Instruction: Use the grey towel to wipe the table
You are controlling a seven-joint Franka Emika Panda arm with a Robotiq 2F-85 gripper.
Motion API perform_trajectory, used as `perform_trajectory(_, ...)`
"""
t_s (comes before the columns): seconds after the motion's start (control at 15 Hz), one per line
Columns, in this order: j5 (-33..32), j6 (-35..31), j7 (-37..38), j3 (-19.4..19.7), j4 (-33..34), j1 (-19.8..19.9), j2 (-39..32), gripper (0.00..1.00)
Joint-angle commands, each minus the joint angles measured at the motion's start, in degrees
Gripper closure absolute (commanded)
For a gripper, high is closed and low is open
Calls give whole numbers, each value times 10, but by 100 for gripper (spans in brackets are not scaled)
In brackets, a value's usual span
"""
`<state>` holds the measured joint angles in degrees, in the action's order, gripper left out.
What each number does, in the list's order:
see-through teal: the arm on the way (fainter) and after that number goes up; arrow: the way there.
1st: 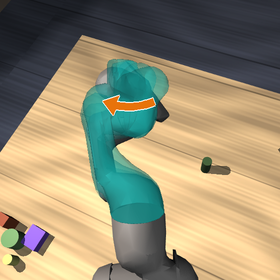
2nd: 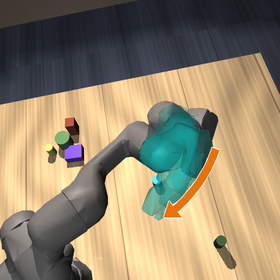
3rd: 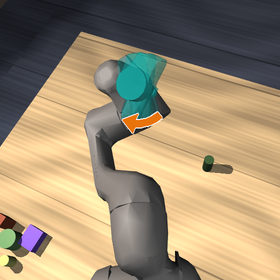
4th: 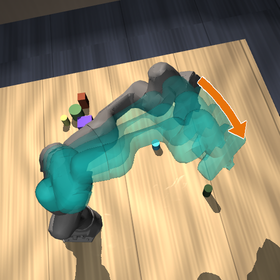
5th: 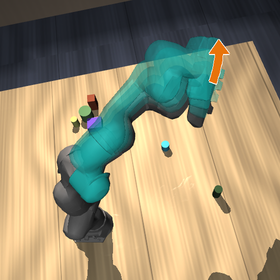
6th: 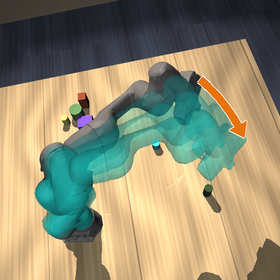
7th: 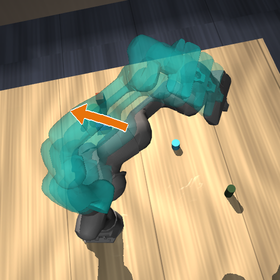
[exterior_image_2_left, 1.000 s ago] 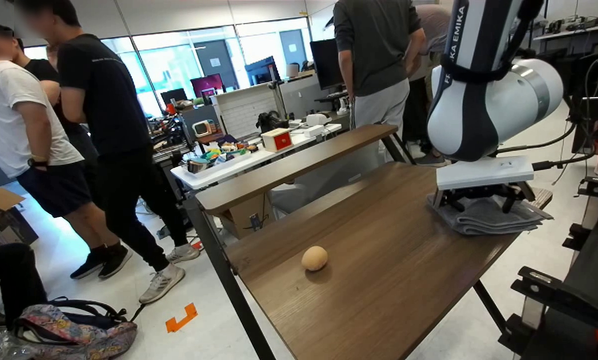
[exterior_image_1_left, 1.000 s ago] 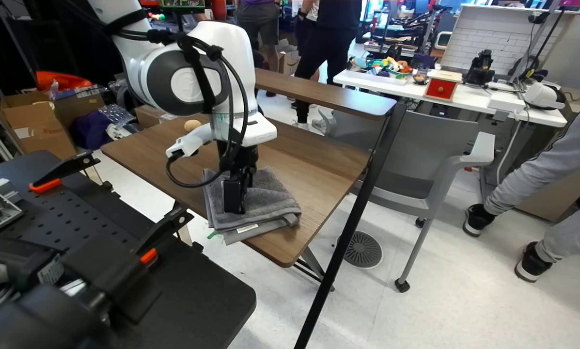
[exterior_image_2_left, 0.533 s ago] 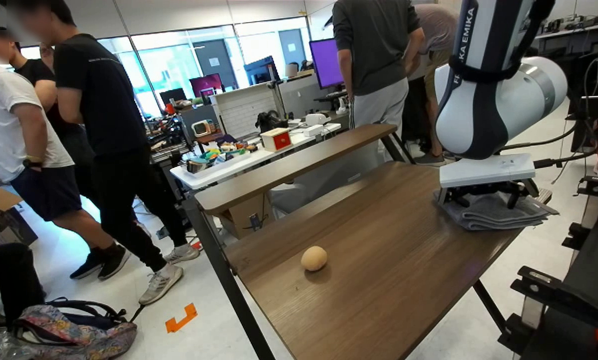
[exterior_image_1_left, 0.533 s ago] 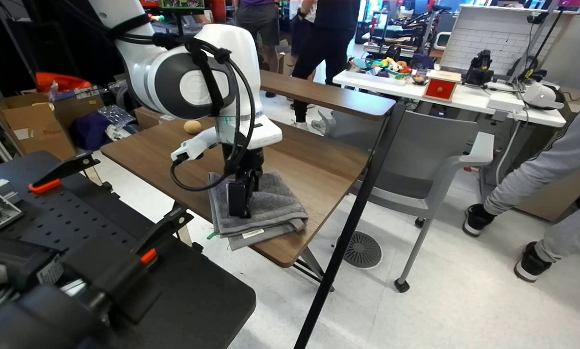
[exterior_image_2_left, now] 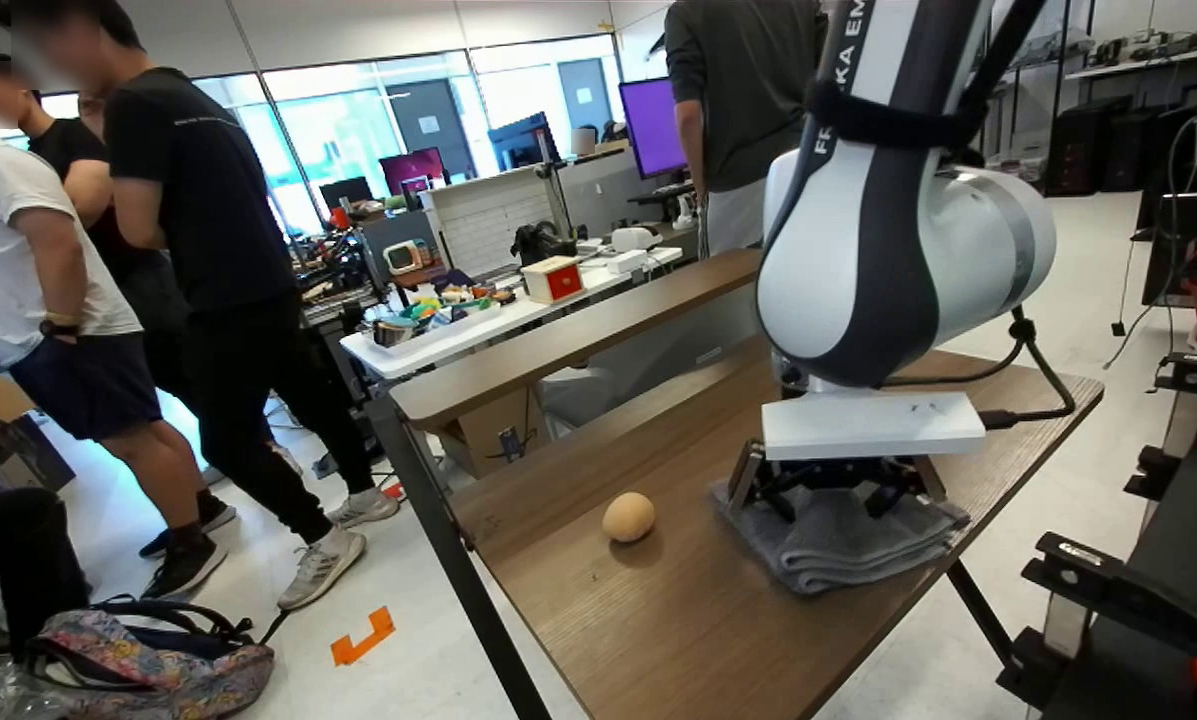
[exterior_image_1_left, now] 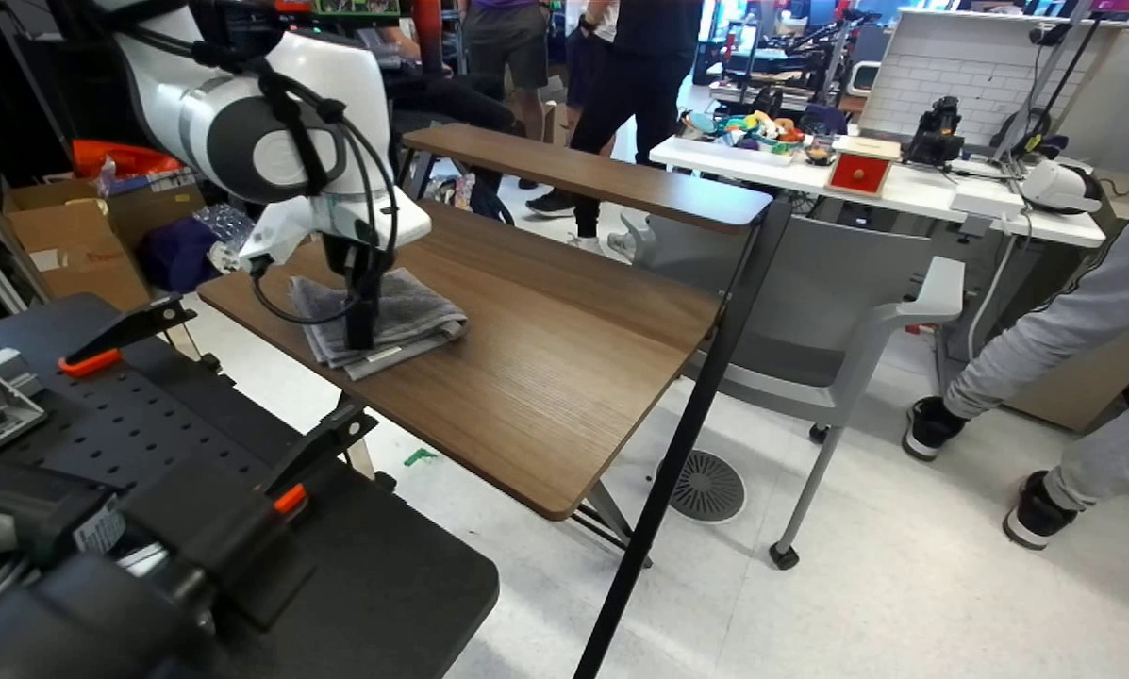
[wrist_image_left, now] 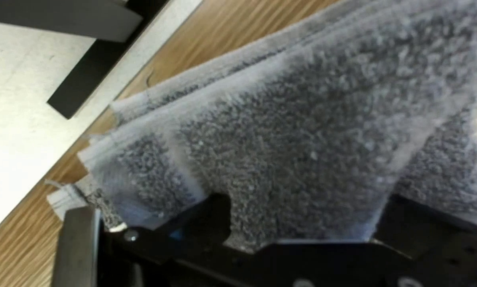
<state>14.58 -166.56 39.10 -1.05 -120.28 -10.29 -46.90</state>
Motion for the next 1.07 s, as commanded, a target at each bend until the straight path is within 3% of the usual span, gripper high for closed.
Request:
perform_trajectory(0.0, 33, -10, -84, -105, 26, 44, -39, 0)
perform_trajectory(0.13, 50, 6, -138, -155, 43, 73, -54, 0)
perform_trajectory(0.33, 70, 35, -172, -155, 70, 83, -63, 0)
perform_trajectory(0.6, 76, 46, -153, -88, 93, 79, -55, 0)
perform_trajectory(1.0, 61, 25, -101, 59, 120, 60, -73, 0)
